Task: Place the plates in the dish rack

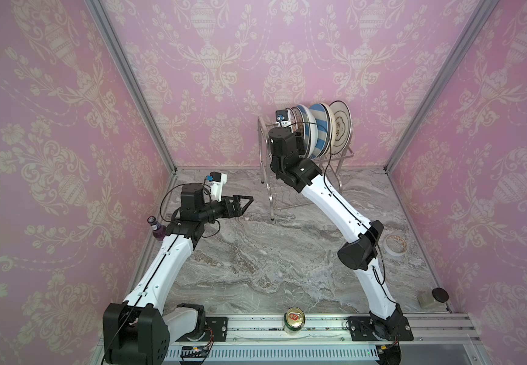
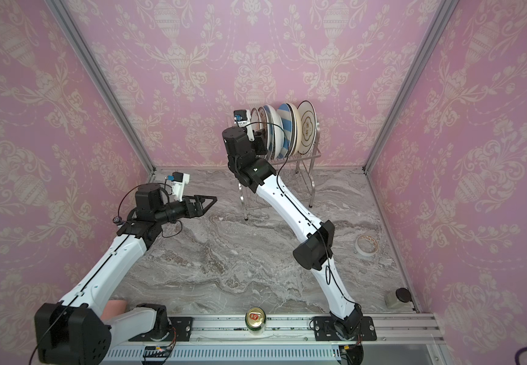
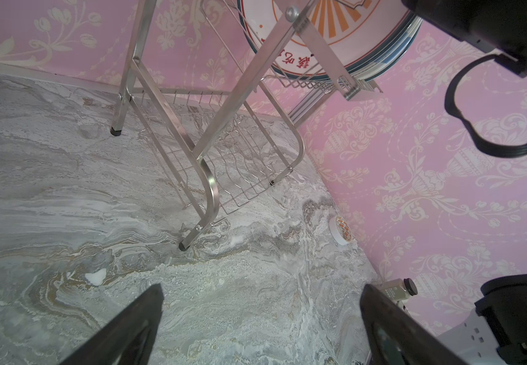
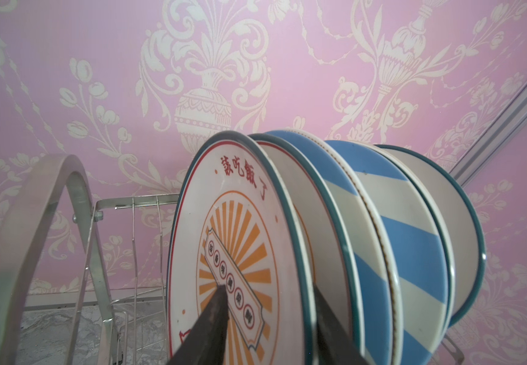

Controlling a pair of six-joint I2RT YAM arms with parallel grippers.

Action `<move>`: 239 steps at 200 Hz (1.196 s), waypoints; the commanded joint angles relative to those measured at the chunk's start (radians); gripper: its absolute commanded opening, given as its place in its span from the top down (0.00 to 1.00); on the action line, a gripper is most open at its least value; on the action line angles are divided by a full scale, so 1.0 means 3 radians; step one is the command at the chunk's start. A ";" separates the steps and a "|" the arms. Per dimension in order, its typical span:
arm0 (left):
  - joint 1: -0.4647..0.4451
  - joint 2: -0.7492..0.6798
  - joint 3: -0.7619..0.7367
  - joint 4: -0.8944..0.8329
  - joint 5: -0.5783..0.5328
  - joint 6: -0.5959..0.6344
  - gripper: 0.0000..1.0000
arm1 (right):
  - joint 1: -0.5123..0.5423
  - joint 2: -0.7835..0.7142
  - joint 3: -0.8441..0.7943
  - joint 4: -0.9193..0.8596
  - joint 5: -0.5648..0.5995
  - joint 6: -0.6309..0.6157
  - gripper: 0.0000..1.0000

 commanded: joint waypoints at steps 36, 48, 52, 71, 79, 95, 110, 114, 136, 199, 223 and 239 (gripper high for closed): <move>-0.0013 -0.0031 0.0093 -0.0262 -0.0257 0.0208 0.01 | 0.0032 -0.0442 -0.0320 -0.0167 0.0061 0.0099 0.46; -0.0005 -0.0028 0.0110 -0.0300 -0.0301 0.0224 0.01 | 0.0043 -0.0480 -0.0317 -0.0242 0.0035 0.0133 0.45; -0.0007 -0.0026 0.0117 -0.0313 -0.0322 0.0228 0.01 | 0.0055 -0.0492 -0.0321 -0.0265 0.0029 0.0139 0.45; -0.0008 -0.0041 0.0131 -0.0352 -0.0422 0.0236 0.01 | 0.0103 -0.0563 -0.0326 -0.0347 0.0002 0.0139 0.39; 0.0001 -0.0037 0.0149 -0.0387 -0.0469 0.0251 0.01 | 0.0123 -0.0611 -0.0341 -0.0382 -0.0020 0.0147 0.39; 0.0014 -0.0049 0.0191 -0.0438 -0.0561 0.0274 0.01 | 0.0161 -0.0736 -0.0426 -0.0426 -0.0139 0.0210 0.37; 0.0025 -0.0054 0.0223 -0.0488 -0.0662 0.0295 0.01 | 0.0191 -0.0896 -0.0583 -0.0405 -0.0319 0.0281 0.36; 0.0031 -0.0059 0.0233 -0.0506 -0.0713 0.0303 0.01 | 0.0201 -0.0936 -0.0612 -0.0426 -0.0371 0.0320 0.35; 0.0064 -0.0052 0.0306 -0.0603 -0.0985 0.0338 0.01 | 0.0219 -0.1247 -0.0712 -0.0818 -0.0697 0.0617 0.31; 0.0214 -0.0198 -0.0206 -0.0057 -0.1935 0.0085 0.01 | -0.0122 -0.3882 -0.3397 -0.1220 -0.1306 0.1072 0.07; 0.0216 -0.0359 -0.0609 0.0162 -0.2609 0.0215 0.01 | -0.0516 -0.4983 -0.4725 -0.1089 -0.1050 0.0856 0.00; 0.0214 -0.0528 -0.1038 0.0387 -0.3077 0.0338 0.01 | -0.0794 -0.5719 -0.5759 -0.0598 -0.0946 0.0470 0.00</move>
